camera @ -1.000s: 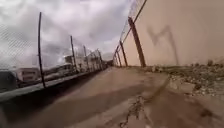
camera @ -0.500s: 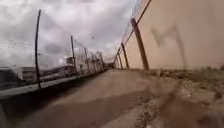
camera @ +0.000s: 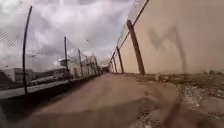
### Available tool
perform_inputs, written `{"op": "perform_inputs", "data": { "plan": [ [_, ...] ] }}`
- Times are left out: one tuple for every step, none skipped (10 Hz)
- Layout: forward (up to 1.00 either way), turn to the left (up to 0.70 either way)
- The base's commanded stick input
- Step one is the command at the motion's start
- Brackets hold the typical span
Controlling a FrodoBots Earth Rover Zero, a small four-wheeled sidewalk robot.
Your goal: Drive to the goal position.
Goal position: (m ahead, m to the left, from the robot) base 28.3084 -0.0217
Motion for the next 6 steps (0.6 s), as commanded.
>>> {"op": "perform_inputs", "data": {
  "plan": [
    [0.70,0.00],
    [0.70,0.00],
    [0.70,0.00],
    [0.70,0.00],
    [0.70,0.00],
    [0.70,0.00]
  ]
}}
